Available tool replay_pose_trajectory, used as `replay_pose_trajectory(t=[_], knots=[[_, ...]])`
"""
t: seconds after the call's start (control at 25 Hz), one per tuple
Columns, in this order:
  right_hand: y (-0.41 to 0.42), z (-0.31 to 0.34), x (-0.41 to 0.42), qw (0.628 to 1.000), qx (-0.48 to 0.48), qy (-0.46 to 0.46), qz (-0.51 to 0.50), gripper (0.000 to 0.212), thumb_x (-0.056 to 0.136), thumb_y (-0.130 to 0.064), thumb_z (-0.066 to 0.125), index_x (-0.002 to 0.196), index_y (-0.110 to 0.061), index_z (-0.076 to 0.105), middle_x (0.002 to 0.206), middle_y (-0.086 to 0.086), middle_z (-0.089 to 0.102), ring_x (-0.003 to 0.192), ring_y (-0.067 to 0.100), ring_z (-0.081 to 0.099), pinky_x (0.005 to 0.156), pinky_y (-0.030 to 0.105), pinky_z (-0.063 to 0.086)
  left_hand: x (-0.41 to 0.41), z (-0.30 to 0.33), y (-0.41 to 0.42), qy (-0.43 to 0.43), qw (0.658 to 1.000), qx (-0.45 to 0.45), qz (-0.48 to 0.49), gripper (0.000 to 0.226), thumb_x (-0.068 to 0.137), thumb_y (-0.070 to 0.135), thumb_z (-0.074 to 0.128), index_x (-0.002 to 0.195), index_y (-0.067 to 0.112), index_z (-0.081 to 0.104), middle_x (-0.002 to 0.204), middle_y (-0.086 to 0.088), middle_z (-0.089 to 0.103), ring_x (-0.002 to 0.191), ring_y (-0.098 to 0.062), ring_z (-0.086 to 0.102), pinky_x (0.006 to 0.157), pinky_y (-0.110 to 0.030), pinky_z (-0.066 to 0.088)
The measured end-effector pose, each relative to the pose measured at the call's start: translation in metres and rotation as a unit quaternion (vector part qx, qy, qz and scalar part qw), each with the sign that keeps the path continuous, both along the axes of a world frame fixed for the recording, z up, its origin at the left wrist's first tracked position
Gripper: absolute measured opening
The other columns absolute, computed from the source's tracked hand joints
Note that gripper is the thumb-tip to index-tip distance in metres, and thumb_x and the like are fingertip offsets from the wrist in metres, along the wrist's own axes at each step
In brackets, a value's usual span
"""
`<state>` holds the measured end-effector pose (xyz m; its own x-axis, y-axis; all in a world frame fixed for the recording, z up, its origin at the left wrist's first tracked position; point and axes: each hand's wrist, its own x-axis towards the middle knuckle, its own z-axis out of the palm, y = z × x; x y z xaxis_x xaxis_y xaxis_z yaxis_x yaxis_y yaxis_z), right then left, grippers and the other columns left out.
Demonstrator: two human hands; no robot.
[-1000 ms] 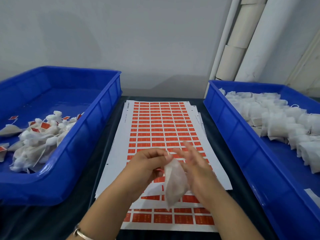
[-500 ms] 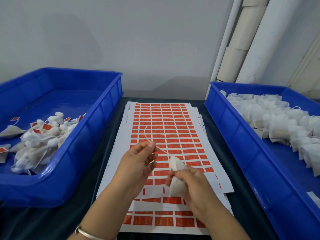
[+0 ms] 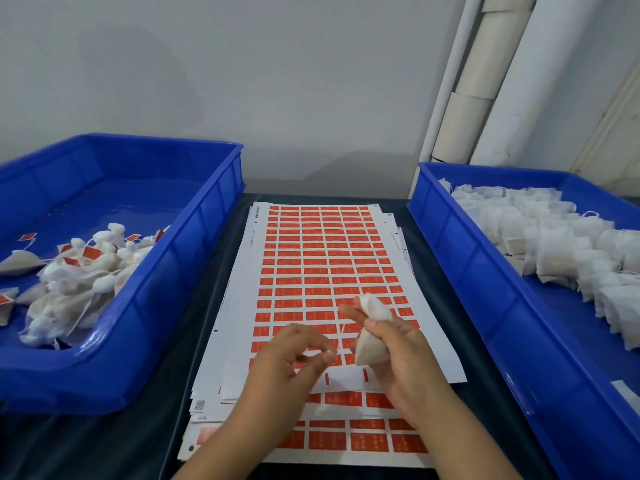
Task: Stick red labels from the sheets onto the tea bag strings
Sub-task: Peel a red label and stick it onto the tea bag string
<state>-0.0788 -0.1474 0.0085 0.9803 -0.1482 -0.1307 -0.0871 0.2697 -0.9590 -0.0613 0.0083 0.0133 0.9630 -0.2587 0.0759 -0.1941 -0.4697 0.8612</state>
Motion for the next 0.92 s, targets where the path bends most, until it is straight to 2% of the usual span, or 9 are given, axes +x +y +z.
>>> replay_pose_trajectory(t=[0.08,0.16,0.28,0.36,0.44,0.52,0.72,0.84,0.92], knots=[[0.003,0.002,-0.002,0.982,-0.186,-0.008,0.026,0.021,0.093,-0.036,0.052,0.091,-0.048,0.07,0.096,-0.027,0.067,0.095,-0.005,0.061,0.074,0.016,0.05,-0.003,0.004,-0.001,-0.07,0.995,0.039,-0.051,0.023,0.084,0.033,0.062,0.07,0.049,0.054,0.099,0.035,0.044,0.1,0.014,0.042,0.077,-0.002,0.037],[0.003,0.007,-0.005,0.968,-0.247,-0.008,0.053,0.02,0.085,-0.051,0.053,0.084,-0.042,0.071,0.084,-0.023,0.066,0.087,-0.007,0.061,0.062,0.011,0.05,-0.001,0.012,-0.003,-0.112,0.989,0.056,-0.081,0.025,0.082,0.036,0.062,0.068,0.055,0.052,0.107,0.042,0.034,0.109,0.017,0.032,0.086,-0.001,0.03],[-0.003,0.016,-0.006,0.963,-0.245,-0.006,0.11,0.021,0.087,-0.047,0.053,0.09,-0.034,0.07,0.083,-0.017,0.068,0.085,-0.003,0.063,0.063,0.01,0.05,0.006,0.026,-0.008,-0.067,0.991,-0.035,-0.107,0.026,0.082,0.033,0.065,0.065,0.052,0.06,0.107,0.045,0.038,0.106,0.021,0.035,0.077,0.003,0.037],[-0.004,0.018,-0.007,0.952,-0.269,-0.009,0.148,0.016,0.093,-0.038,0.052,0.094,-0.033,0.067,0.086,-0.017,0.068,0.087,-0.002,0.063,0.067,0.01,0.05,0.011,0.029,-0.012,-0.022,0.989,-0.083,-0.117,0.023,0.085,0.026,0.064,0.069,0.042,0.063,0.102,0.037,0.047,0.102,0.01,0.047,0.076,-0.006,0.047],[0.0,0.018,-0.007,0.941,-0.293,-0.018,0.168,0.016,0.095,-0.026,0.052,0.093,-0.037,0.063,0.086,-0.019,0.067,0.088,-0.002,0.063,0.07,0.012,0.051,0.013,0.028,-0.016,-0.021,0.991,-0.076,-0.111,0.022,0.087,0.023,0.061,0.072,0.038,0.061,0.096,0.027,0.052,0.095,0.001,0.053,0.073,-0.009,0.049],[0.005,0.016,-0.007,0.94,-0.303,-0.031,0.154,0.018,0.093,-0.022,0.056,0.09,-0.039,0.062,0.083,-0.019,0.067,0.086,0.0,0.063,0.068,0.012,0.051,0.012,0.027,-0.02,-0.018,0.992,-0.076,-0.097,0.022,0.089,0.023,0.058,0.073,0.038,0.057,0.094,0.022,0.052,0.091,-0.003,0.055,0.067,-0.006,0.046],[0.016,0.011,-0.008,0.944,-0.31,-0.043,0.101,0.018,0.093,-0.025,0.055,0.083,-0.039,0.059,0.076,-0.029,0.065,0.083,-0.007,0.062,0.061,0.006,0.048,0.009,0.022,-0.024,-0.002,0.996,-0.058,-0.073,0.015,0.093,0.03,0.05,0.082,0.041,0.051,0.097,0.021,0.052,0.089,-0.002,0.056,0.063,-0.003,0.045],[0.019,0.008,-0.008,0.951,-0.291,-0.047,0.09,0.015,0.094,-0.026,0.054,0.088,-0.04,0.059,0.081,-0.021,0.067,0.087,-0.003,0.063,0.065,0.009,0.05,0.01,0.018,-0.024,0.021,0.996,-0.069,-0.053,0.013,0.095,0.03,0.048,0.085,0.039,0.05,0.093,0.019,0.056,0.084,-0.002,0.059,0.061,-0.006,0.046],[0.017,0.006,-0.006,0.954,-0.282,-0.053,0.081,0.014,0.09,-0.025,0.059,0.096,-0.038,0.055,0.089,-0.013,0.065,0.085,0.004,0.065,0.069,0.016,0.054,0.012,0.016,-0.025,0.055,0.993,-0.1,-0.037,0.014,0.095,0.028,0.049,0.083,0.035,0.052,0.084,0.014,0.061,0.075,-0.001,0.062,0.057,-0.008,0.047]])
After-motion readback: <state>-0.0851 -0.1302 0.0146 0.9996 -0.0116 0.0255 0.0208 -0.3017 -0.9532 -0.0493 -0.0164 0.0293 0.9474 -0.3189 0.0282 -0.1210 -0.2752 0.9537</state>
